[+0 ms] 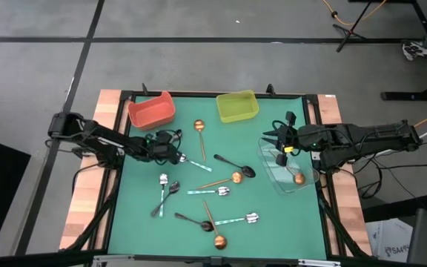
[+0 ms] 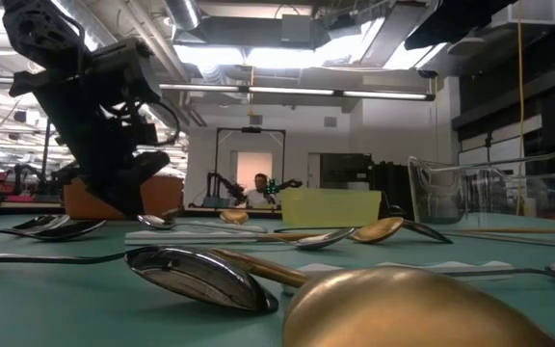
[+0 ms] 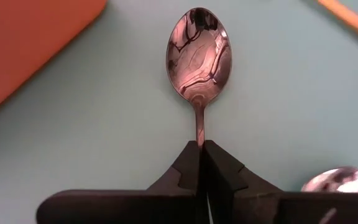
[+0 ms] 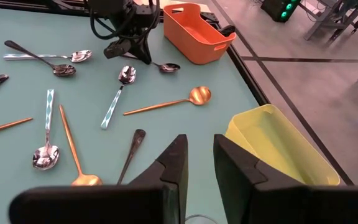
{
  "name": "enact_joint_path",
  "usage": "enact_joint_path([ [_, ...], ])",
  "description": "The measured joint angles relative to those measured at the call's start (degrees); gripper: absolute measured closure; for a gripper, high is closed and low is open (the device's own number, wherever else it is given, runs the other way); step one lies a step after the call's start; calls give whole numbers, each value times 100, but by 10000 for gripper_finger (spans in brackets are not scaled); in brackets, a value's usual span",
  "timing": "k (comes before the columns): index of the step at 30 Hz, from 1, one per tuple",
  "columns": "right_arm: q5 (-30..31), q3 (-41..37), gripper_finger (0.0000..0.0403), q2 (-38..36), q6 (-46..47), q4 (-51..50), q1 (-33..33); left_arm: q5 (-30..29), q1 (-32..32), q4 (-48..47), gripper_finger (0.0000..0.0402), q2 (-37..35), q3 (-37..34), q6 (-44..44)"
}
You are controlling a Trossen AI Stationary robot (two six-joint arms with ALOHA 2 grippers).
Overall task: Sort silverware by color (type)
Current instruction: Put the top left black spoon into the orange bin
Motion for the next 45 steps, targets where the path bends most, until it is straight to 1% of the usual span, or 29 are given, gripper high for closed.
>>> enact_joint_path([
  [12,0,0,336,2,0,1,-1,-50,-2,38,397,-702,11,14],
  [19,1,0,336,2,1,1,-2,-79,-4,233,398,-1267,11,649],
  [25,0,0,336,2,1,1,0,-181,33,573,398,-1724,22,1492],
  [29,0,0,336,2,1,1,-2,-198,220,686,398,-2006,22,1957],
  [33,2,0,336,2,1,1,-2,-198,507,651,398,-2238,126,2538],
  [36,0,0,336,2,1,1,-2,-196,754,650,398,-2337,293,3162],
  [41,0,0,336,2,1,1,-2,-192,1209,586,398,-2377,612,4258],
  [45,1,0,336,2,1,1,-2,-151,1650,380,398,-2381,825,4893],
])
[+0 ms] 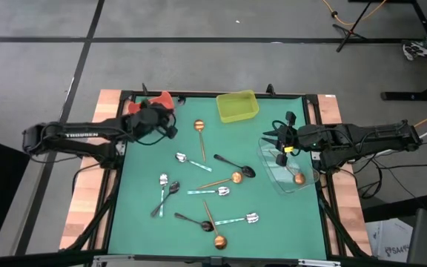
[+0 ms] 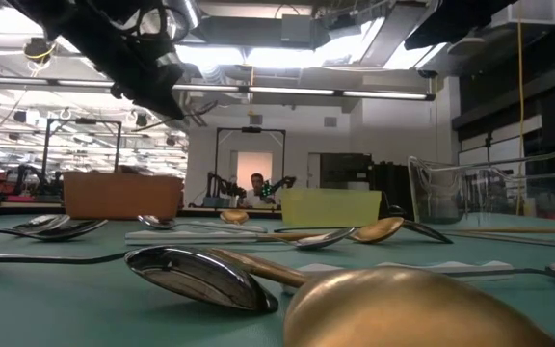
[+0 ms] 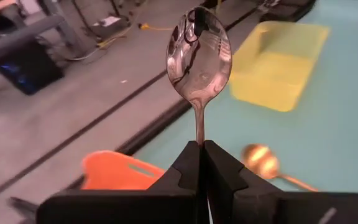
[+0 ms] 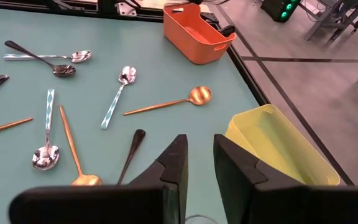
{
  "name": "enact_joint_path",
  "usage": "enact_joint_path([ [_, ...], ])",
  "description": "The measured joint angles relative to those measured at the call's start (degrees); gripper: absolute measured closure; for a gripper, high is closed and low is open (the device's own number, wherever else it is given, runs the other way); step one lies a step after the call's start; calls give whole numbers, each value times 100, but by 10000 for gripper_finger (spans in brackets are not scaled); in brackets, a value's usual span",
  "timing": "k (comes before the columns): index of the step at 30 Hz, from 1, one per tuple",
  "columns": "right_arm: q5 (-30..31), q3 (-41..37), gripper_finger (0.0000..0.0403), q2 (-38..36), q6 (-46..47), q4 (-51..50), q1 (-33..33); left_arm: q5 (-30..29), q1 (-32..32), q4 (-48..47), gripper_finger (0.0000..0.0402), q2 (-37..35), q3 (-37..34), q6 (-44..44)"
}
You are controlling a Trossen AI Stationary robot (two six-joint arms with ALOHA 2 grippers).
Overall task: Sort silverware by color (type)
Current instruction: Put the top left black spoon into the orange bin
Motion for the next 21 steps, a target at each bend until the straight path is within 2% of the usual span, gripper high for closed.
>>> enact_joint_path([
  [14,-1,0,336,0,0,0,0,211,1589,-1630,398,6,167,209],
  [21,-1,0,336,0,0,0,0,681,2264,-1699,398,17,35,424],
])
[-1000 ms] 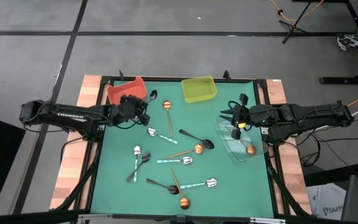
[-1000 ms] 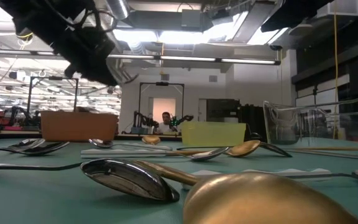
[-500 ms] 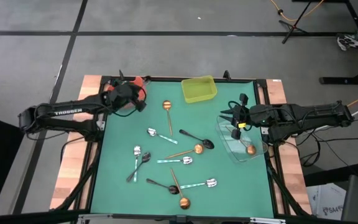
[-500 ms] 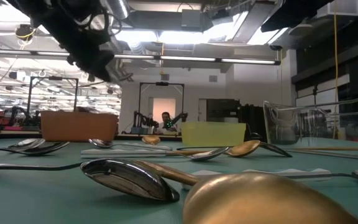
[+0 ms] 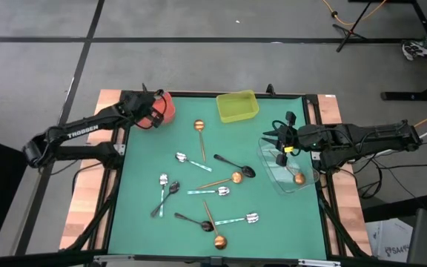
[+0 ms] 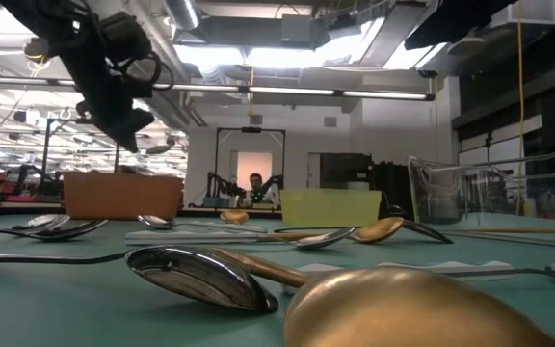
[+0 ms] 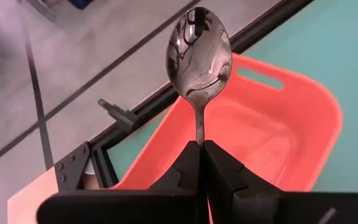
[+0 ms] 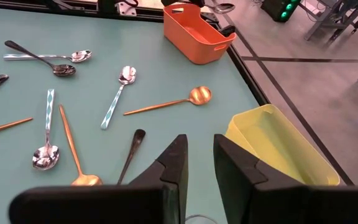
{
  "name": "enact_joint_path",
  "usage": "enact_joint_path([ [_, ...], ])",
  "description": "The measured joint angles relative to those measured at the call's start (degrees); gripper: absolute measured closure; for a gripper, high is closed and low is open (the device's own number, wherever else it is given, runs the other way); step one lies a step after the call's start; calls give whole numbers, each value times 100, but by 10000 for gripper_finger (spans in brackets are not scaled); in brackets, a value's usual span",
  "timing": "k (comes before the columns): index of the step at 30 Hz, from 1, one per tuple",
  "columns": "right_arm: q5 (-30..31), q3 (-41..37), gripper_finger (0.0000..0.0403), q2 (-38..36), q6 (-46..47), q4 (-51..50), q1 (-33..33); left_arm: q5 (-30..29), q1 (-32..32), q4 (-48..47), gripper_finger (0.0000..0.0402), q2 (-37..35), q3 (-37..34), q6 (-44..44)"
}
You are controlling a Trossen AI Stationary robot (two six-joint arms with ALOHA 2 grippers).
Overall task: Sort silverware by color (type)
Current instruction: Put the top left black spoon into the orange bin
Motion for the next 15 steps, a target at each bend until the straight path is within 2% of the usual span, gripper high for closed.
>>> enact_joint_path([
  [15,2,0,336,0,-2,-1,0,1053,988,345,398,9,-543,646],
])
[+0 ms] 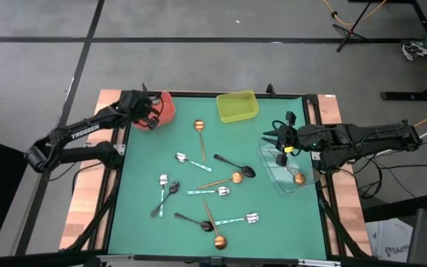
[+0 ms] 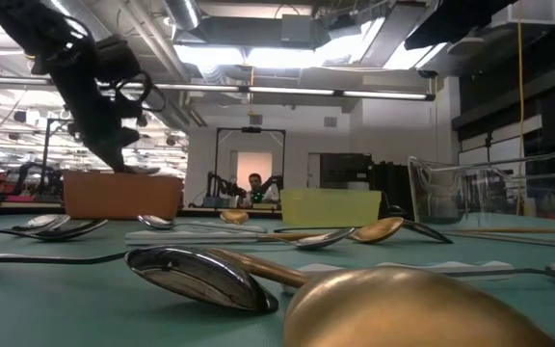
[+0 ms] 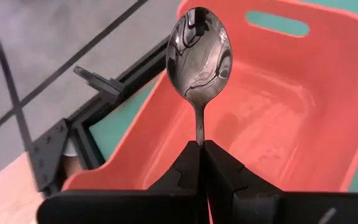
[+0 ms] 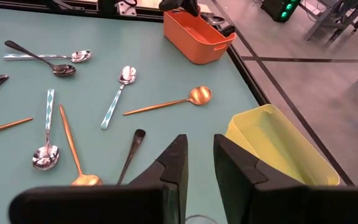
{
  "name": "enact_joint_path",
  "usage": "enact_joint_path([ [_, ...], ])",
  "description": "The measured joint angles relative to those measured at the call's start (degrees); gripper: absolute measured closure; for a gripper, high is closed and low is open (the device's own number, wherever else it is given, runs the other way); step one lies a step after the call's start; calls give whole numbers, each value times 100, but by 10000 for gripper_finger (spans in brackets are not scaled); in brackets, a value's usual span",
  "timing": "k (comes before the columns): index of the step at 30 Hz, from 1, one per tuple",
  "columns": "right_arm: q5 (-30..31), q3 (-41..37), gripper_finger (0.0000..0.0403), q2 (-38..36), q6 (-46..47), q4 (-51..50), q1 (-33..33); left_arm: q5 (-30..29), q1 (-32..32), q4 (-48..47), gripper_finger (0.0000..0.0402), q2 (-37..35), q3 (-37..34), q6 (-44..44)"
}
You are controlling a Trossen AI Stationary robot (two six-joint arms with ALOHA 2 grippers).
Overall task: Sort silverware by color (type)
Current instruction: Put the top left black spoon into the orange bin
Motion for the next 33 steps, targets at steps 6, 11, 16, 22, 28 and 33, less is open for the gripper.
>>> enact_joint_path([
  [6,0,0,336,0,0,-1,0,135,97,645,398,0,-242,48],
  [11,0,0,336,0,0,-1,0,174,151,795,398,42,-289,133],
  [16,0,0,336,2,0,-1,0,265,243,913,398,314,-289,209],
  [22,0,0,336,2,0,-3,0,304,382,1066,398,712,-289,474],
  [28,0,0,336,2,0,-5,0,624,534,1083,398,1008,-289,637],
  [33,0,0,336,2,0,-5,0,760,618,1105,398,1091,-289,786],
])
